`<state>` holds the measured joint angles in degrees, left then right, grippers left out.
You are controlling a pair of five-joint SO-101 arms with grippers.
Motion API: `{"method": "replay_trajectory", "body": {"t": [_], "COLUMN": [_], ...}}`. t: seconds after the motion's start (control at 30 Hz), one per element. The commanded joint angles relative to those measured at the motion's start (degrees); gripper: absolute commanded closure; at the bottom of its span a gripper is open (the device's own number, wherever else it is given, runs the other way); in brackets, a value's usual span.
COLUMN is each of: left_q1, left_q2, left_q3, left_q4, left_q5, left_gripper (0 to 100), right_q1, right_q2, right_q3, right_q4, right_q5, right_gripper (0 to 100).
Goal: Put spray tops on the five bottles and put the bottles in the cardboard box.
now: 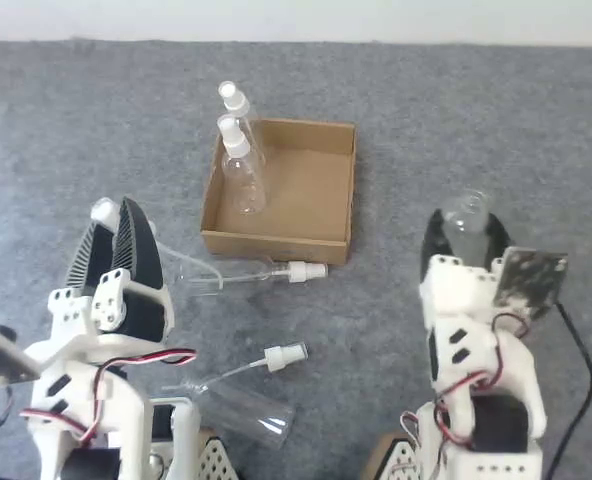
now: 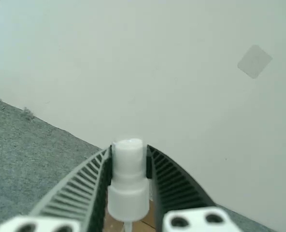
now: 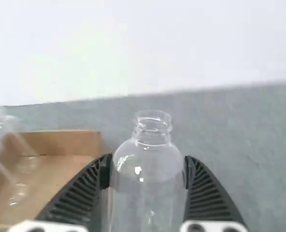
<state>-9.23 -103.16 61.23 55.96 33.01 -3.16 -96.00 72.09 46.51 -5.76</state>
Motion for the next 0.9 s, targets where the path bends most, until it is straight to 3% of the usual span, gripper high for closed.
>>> {"method": "replay_trajectory", "body": {"t": [0.0, 0.4, 0.67, 0.87], "left_q1": [-0.18, -0.18, 0.09, -0.09], "left_q2": [-0.62, -0.7, -0.7, -0.79], "left_q3": [-0.4, 0.22, -0.04, -0.04], "left_q4": [-1.58, -1.85, -2.55, -5.01], "left_q5": [0.97, 0.97, 0.97, 1.05], "left_gripper": [99, 99, 99, 99], "right_q1": [-5.49, -23.96, -32.04, -33.19], "right_q2": [-5.05, -7.52, -7.52, -7.52], "right_q3": [-3.78, -1.23, 2.64, 5.98], "right_q4": [-0.13, -0.4, -0.57, -0.57], "right_q5": [5.19, 16.0, 16.35, 16.35], "right_gripper": [98.1, 98.1, 98.1, 98.2]}}
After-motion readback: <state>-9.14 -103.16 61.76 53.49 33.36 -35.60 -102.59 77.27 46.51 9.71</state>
